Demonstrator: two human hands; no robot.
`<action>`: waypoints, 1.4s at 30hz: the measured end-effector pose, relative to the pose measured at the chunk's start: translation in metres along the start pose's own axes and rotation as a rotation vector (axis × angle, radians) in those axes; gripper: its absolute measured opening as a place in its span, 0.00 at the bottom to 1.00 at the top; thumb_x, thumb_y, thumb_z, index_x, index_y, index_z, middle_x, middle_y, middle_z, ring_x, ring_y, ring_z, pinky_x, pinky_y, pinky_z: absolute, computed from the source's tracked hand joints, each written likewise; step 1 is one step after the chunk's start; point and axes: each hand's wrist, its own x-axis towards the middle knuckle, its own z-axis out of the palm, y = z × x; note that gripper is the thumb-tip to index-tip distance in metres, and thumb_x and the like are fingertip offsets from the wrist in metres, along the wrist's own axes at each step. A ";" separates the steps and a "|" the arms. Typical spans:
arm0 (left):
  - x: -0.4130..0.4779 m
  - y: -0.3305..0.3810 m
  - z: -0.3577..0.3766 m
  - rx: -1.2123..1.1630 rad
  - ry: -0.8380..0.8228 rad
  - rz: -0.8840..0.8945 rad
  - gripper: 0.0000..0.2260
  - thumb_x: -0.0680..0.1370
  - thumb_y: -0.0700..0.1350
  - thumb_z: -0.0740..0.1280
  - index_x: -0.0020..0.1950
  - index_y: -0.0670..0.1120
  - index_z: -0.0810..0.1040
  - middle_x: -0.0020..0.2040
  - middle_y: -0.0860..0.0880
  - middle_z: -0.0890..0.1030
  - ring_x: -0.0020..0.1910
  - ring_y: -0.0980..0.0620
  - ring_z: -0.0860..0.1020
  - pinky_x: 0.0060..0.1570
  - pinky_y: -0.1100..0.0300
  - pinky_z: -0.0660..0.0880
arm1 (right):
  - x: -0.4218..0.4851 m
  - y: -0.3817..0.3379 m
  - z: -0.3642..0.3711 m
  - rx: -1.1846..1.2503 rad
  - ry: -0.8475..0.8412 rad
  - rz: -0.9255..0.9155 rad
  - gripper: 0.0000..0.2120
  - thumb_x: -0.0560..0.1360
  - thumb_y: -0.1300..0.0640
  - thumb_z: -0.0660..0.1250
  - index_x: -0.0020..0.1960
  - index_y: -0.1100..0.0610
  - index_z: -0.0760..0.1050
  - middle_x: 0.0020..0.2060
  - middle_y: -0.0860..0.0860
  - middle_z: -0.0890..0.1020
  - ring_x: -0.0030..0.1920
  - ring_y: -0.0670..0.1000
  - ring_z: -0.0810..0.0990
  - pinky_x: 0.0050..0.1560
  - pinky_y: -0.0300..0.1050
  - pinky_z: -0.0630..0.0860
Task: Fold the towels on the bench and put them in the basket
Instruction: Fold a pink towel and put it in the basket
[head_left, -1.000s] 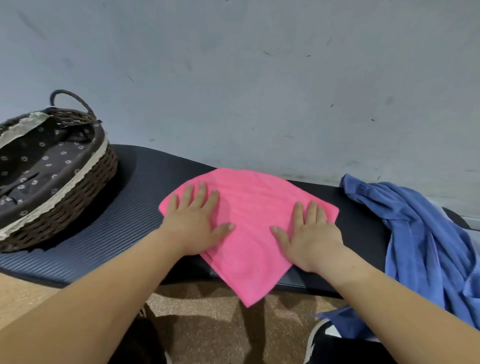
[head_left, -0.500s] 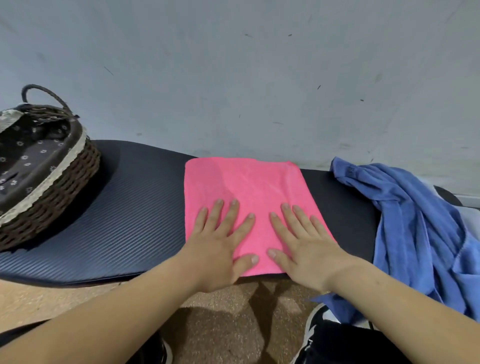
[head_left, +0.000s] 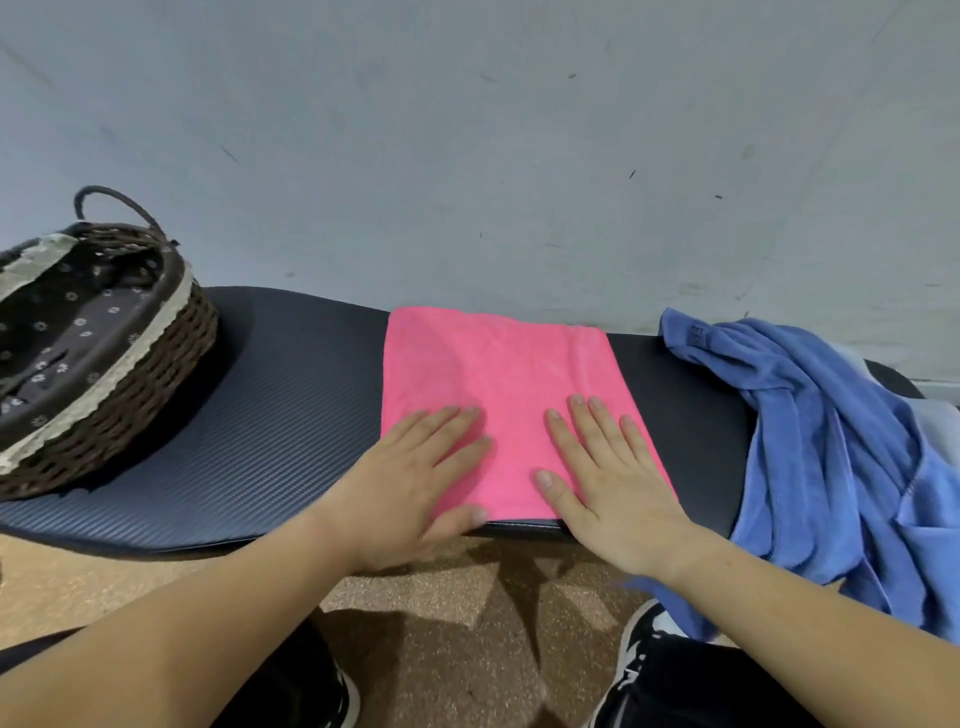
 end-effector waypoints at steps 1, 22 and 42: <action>-0.006 0.001 -0.003 0.004 0.017 0.031 0.32 0.81 0.68 0.58 0.75 0.46 0.72 0.78 0.43 0.69 0.77 0.43 0.67 0.75 0.44 0.66 | -0.002 -0.002 -0.002 0.016 -0.045 0.009 0.36 0.80 0.29 0.37 0.82 0.44 0.33 0.80 0.48 0.30 0.77 0.48 0.23 0.79 0.55 0.30; -0.061 -0.009 -0.060 -0.351 0.244 -0.466 0.10 0.82 0.43 0.65 0.59 0.56 0.77 0.47 0.56 0.84 0.43 0.52 0.81 0.44 0.52 0.78 | -0.064 0.037 -0.067 0.450 -0.017 0.028 0.18 0.82 0.65 0.63 0.61 0.47 0.83 0.42 0.29 0.82 0.40 0.34 0.79 0.44 0.27 0.71; -0.014 -0.030 -0.084 -0.572 0.192 -0.596 0.02 0.79 0.48 0.71 0.47 0.55 0.81 0.42 0.58 0.83 0.41 0.61 0.80 0.37 0.63 0.72 | -0.005 0.040 -0.083 0.736 -0.005 0.300 0.15 0.83 0.54 0.63 0.47 0.67 0.74 0.31 0.55 0.74 0.32 0.55 0.78 0.39 0.58 0.84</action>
